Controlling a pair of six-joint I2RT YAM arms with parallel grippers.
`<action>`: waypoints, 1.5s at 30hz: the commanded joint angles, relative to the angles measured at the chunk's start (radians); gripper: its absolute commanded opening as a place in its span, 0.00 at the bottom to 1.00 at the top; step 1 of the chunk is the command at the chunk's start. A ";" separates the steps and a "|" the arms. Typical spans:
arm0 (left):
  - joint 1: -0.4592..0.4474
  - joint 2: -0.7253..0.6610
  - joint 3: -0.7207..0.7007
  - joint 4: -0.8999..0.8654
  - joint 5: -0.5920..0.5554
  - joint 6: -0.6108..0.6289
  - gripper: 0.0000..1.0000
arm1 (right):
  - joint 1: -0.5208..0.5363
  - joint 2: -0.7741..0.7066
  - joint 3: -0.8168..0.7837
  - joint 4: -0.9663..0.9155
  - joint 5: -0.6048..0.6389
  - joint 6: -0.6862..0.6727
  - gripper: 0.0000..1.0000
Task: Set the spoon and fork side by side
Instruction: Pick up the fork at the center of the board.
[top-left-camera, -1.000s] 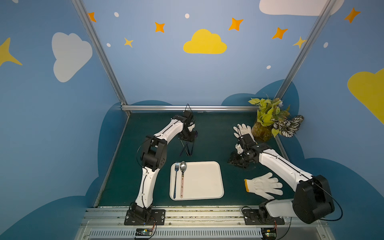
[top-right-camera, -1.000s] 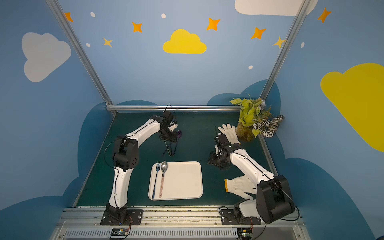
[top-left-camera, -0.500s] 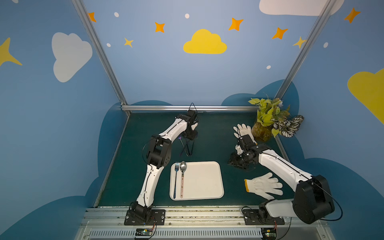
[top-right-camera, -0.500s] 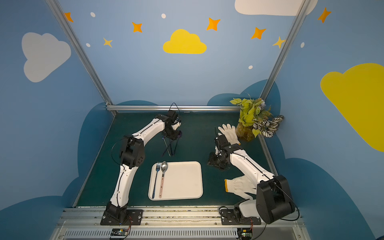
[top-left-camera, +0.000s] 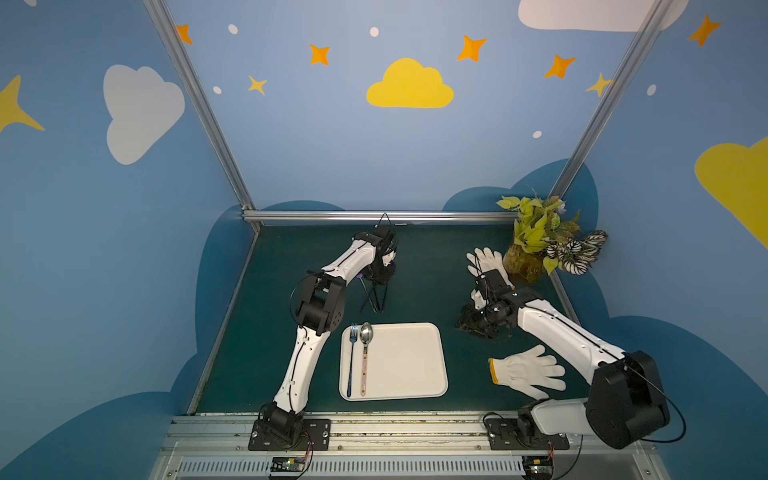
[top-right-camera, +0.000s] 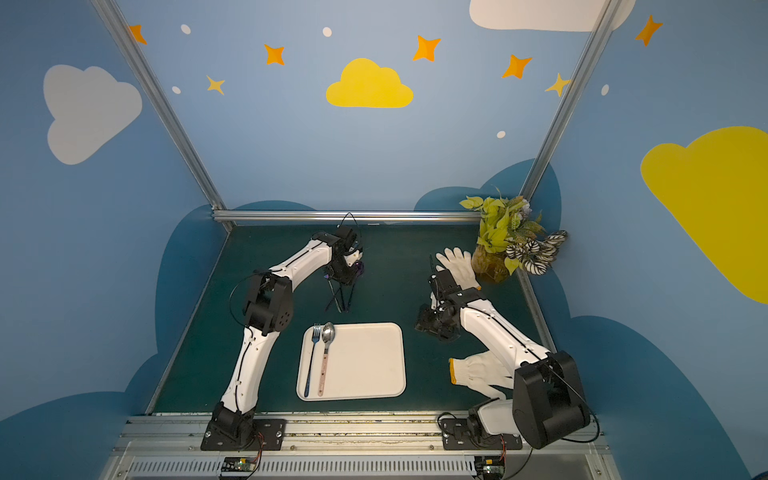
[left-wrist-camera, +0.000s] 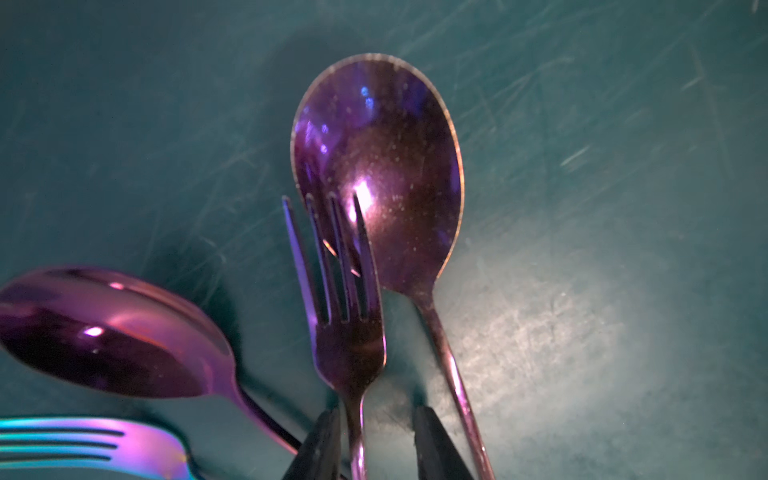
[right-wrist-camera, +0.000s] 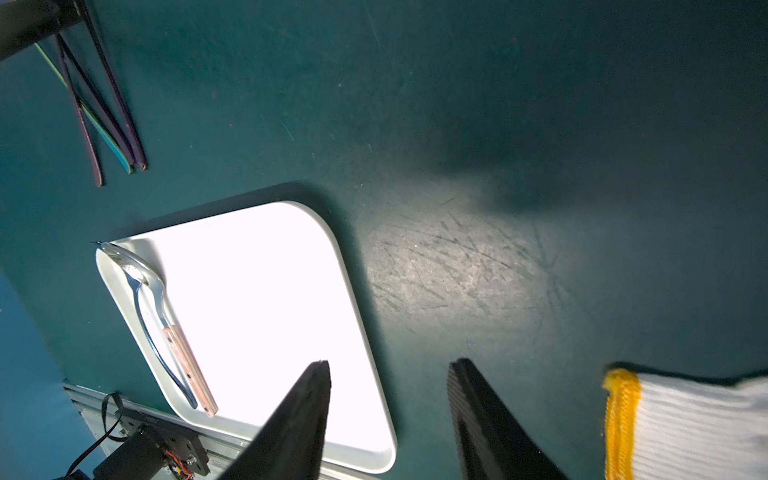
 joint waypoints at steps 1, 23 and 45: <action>0.008 0.033 0.015 -0.049 0.010 0.001 0.30 | 0.004 -0.032 -0.014 -0.012 0.010 0.008 0.51; 0.024 -0.076 0.099 -0.062 0.092 -0.113 0.03 | 0.005 -0.042 0.001 -0.017 0.024 0.015 0.50; -0.254 -0.977 -0.875 0.158 -0.074 -0.835 0.03 | -0.005 -0.110 0.025 -0.118 0.044 -0.054 0.50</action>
